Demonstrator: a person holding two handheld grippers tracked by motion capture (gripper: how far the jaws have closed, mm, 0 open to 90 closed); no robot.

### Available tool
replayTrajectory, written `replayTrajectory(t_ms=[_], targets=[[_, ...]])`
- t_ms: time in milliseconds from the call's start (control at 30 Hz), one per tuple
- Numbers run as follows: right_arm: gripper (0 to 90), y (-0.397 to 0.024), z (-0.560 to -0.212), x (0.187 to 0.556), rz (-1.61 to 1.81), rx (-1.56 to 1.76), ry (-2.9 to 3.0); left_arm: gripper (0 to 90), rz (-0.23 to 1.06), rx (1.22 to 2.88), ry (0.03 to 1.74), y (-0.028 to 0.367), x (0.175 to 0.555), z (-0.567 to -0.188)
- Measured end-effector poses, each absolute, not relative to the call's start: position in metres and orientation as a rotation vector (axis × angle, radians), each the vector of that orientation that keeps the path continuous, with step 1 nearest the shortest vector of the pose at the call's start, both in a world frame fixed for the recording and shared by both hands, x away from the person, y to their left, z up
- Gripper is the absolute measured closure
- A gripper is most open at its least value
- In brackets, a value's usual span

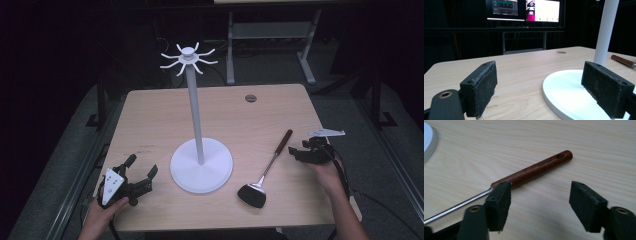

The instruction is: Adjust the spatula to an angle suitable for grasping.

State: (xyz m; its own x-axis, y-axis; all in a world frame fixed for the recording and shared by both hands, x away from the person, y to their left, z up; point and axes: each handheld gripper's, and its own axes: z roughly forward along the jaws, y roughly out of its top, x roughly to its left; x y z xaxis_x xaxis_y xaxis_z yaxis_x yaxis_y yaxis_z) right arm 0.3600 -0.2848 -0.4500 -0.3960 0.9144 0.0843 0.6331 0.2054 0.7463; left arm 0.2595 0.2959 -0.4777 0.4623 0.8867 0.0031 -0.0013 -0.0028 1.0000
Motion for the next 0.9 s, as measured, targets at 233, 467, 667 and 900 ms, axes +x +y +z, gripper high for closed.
replayTrajectory(t_ms=[233,467,667,900], targets=[[64.3,-0.283,-0.449,0.374,1.029,1.450,2.096,12.7,0.851,1.400,0.847,0.296,0.260,-0.478],[89.0,-0.283,-0.454,0.383,1.007,1.465,2.120,12.7,0.851,1.401,0.847,0.296,0.260,-0.478],[89.6,-0.280,-0.458,0.398,1.006,1.479,2.133,12.7,0.852,1.400,0.849,0.296,0.260,-0.478],[89.6,-0.276,-0.461,0.406,0.996,1.499,2.126,12.7,0.849,1.399,0.847,0.296,0.260,-0.478]])
